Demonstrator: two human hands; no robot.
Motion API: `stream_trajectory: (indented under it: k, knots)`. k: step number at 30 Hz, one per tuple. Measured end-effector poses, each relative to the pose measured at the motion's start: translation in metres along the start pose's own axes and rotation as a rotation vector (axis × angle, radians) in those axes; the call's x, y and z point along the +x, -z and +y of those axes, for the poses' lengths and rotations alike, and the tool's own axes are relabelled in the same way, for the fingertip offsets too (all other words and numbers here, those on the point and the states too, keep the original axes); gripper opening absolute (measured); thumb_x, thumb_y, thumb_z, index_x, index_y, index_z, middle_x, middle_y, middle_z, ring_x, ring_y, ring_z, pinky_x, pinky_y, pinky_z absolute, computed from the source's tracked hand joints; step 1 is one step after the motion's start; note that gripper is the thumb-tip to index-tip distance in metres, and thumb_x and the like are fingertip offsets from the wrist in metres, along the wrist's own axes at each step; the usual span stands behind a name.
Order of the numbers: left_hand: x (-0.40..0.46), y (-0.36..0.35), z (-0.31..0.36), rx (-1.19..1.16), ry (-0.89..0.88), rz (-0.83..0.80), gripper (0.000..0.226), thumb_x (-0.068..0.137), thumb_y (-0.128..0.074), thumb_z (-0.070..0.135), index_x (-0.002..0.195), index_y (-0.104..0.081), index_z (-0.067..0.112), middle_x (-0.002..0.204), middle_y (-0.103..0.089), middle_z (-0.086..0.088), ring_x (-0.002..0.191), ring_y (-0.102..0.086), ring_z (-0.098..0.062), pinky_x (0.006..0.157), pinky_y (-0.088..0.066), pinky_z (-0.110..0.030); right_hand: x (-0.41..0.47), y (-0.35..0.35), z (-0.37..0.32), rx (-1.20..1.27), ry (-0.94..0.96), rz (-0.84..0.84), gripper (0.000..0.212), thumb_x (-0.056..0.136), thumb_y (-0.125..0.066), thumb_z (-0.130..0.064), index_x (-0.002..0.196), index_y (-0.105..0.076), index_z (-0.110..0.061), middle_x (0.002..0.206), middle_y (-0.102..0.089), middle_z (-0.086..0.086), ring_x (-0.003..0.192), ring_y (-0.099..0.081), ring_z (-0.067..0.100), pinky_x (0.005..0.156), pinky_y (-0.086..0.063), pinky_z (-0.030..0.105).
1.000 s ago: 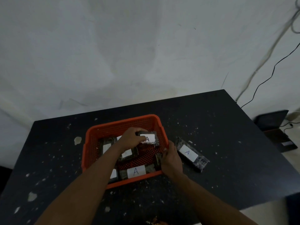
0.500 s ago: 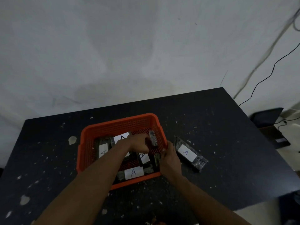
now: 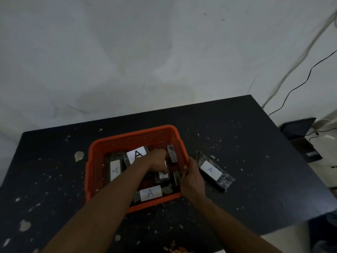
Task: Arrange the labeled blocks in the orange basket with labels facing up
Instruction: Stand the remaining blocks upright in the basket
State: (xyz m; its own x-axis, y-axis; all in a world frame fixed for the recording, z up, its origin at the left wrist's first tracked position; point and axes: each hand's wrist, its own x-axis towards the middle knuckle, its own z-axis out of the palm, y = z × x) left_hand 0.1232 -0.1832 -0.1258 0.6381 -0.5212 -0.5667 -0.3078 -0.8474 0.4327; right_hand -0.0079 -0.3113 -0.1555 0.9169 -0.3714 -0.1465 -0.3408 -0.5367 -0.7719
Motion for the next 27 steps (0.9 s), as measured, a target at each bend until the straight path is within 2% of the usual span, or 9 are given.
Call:
stream_trajectory:
  k: [3, 5, 7, 11, 16, 19, 23, 25, 27]
  knots:
    - [0.005, 0.003, 0.003, -0.09, 0.025, 0.081, 0.045, 0.074, -0.079, 0.022, 0.114, -0.061, 0.012, 0.115, -0.065, -0.008, 0.098, -0.063, -0.018, 0.084, -0.056, -0.035, 0.0, -0.001, 0.001, 0.0, -0.001, -0.006, 0.03, 0.102, -0.031, -0.028, 0.131, -0.039, -0.028, 0.111, -0.059, -0.004, 0.093, -0.059, 0.013, 0.08, -0.051, 0.037]
    - [0.011, 0.004, 0.005, -0.067, 0.047, 0.264, 0.066, 0.069, -0.082, 0.037, 0.124, -0.051, 0.016, 0.125, -0.053, -0.005, 0.112, -0.053, -0.021, 0.094, -0.047, -0.038, 0.0, -0.002, 0.002, 0.005, -0.003, -0.01, 0.029, 0.102, -0.031, -0.029, 0.13, -0.039, -0.029, 0.109, -0.059, -0.007, 0.091, -0.059, 0.01, 0.078, -0.051, 0.035]
    - [0.018, 0.001, 0.007, 0.045, 0.077, 0.356, 0.091, 0.065, -0.081, 0.051, 0.138, -0.04, 0.019, 0.137, -0.039, -0.008, 0.125, -0.04, -0.028, 0.103, -0.037, -0.044, -0.001, -0.003, 0.001, 0.005, -0.001, -0.002, 0.027, 0.102, -0.032, -0.029, 0.128, -0.038, -0.032, 0.106, -0.058, -0.01, 0.09, -0.059, 0.007, 0.076, -0.049, 0.03]
    - [0.037, -0.012, 0.013, 0.164, 0.112, 0.352, 0.092, 0.066, -0.075, 0.06, 0.14, -0.038, 0.02, 0.144, -0.029, -0.014, 0.128, -0.033, -0.035, 0.105, -0.033, -0.049, -0.002, -0.003, 0.0, -0.001, -0.03, -0.015, 0.033, 0.1, -0.03, -0.032, 0.132, -0.037, -0.03, 0.114, -0.06, -0.005, 0.096, -0.062, 0.014, 0.083, -0.054, 0.043]
    - [0.051, -0.022, 0.013, 0.132, 0.086, 0.329, 0.1, 0.063, -0.08, 0.055, 0.144, -0.035, 0.02, 0.144, -0.035, -0.009, 0.128, -0.037, -0.033, 0.106, -0.033, -0.048, 0.0, -0.002, 0.0, 0.01, -0.043, -0.039, 0.031, 0.1, -0.032, -0.03, 0.131, -0.037, -0.033, 0.107, -0.059, -0.009, 0.089, -0.061, 0.008, 0.08, -0.056, 0.039]
    - [0.053, -0.021, 0.011, 0.052, 0.061, 0.315, 0.09, 0.069, -0.081, 0.045, 0.143, -0.037, 0.018, 0.143, -0.04, -0.01, 0.127, -0.042, -0.03, 0.106, -0.035, -0.044, 0.003, -0.001, 0.0, 0.008, -0.057, -0.04, 0.032, 0.101, -0.032, -0.03, 0.132, -0.036, -0.033, 0.107, -0.059, -0.008, 0.089, -0.062, 0.009, 0.079, -0.057, 0.04]
    - [0.044, -0.01, 0.002, -0.205, 0.046, 0.246, 0.087, 0.069, -0.082, 0.038, 0.143, -0.036, 0.027, 0.145, -0.025, -0.011, 0.123, -0.043, -0.028, 0.1, -0.037, -0.035, 0.003, -0.002, 0.002, 0.0, -0.044, -0.02, 0.029, 0.101, -0.031, -0.03, 0.129, -0.037, -0.034, 0.106, -0.059, -0.009, 0.088, -0.063, 0.01, 0.077, -0.057, 0.041]
    - [0.038, -0.002, -0.004, -0.239, 0.023, 0.252, 0.07, 0.068, -0.082, 0.03, 0.131, -0.051, 0.027, 0.135, -0.034, -0.011, 0.112, -0.043, -0.02, 0.093, -0.036, -0.028, 0.003, -0.003, 0.003, 0.01, -0.045, -0.019, 0.028, 0.101, -0.031, -0.03, 0.129, -0.037, -0.033, 0.106, -0.059, -0.008, 0.087, -0.064, 0.013, 0.074, -0.058, 0.042]
    - [0.034, 0.004, -0.009, -0.313, 0.003, 0.287, 0.05, 0.067, -0.082, 0.025, 0.113, -0.064, 0.022, 0.125, -0.05, -0.009, 0.104, -0.052, -0.015, 0.087, -0.046, -0.026, 0.003, -0.004, 0.003, 0.015, -0.049, -0.029, 0.028, 0.102, -0.031, -0.031, 0.129, -0.036, -0.033, 0.109, -0.059, -0.008, 0.089, -0.064, 0.014, 0.075, -0.058, 0.043]
